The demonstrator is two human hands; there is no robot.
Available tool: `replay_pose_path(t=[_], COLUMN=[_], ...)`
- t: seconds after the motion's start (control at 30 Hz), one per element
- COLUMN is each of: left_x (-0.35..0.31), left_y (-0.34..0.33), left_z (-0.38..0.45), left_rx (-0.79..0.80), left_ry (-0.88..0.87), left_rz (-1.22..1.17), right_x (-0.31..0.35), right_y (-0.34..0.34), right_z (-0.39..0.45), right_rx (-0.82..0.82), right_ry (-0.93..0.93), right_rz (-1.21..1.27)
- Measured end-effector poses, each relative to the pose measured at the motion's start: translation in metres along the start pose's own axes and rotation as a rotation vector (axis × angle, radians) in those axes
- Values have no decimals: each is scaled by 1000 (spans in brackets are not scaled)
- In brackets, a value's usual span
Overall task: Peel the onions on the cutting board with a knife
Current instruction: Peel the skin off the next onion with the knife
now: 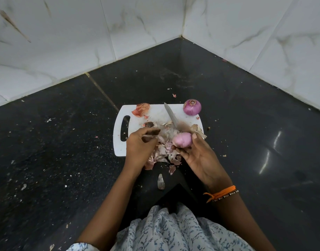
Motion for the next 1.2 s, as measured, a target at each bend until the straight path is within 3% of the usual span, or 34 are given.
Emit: replay_pose_path(t=[0.13,0.37,0.9,1.2], left_x=[-10,-22,-22,-16], left_y=[-7,-20,-18,-19], left_z=[-5,-14,-11,-11], left_rx=[64,206,175,195], left_ry=[-99,-128,-185,-70], left_rz=[30,64,124,-89], right_x=[-4,-7,-14,-15], right_y=[0,-1,2,6], right_z=[0,2,1,3], right_rx=[-43,-59,-48,-81], right_ry=[-37,-61,-88,-142], right_rz=[-18,-44,-176,-288])
Point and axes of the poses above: each hand's wrist, its own z-axis towards the middle knuckle, its own y-axis out of the back of the hand, x = y × z, the point moved 4 cm from there along z, towards the middle knuckle, and after that the axes turned 1 degree about y, right-handed, at the moved point
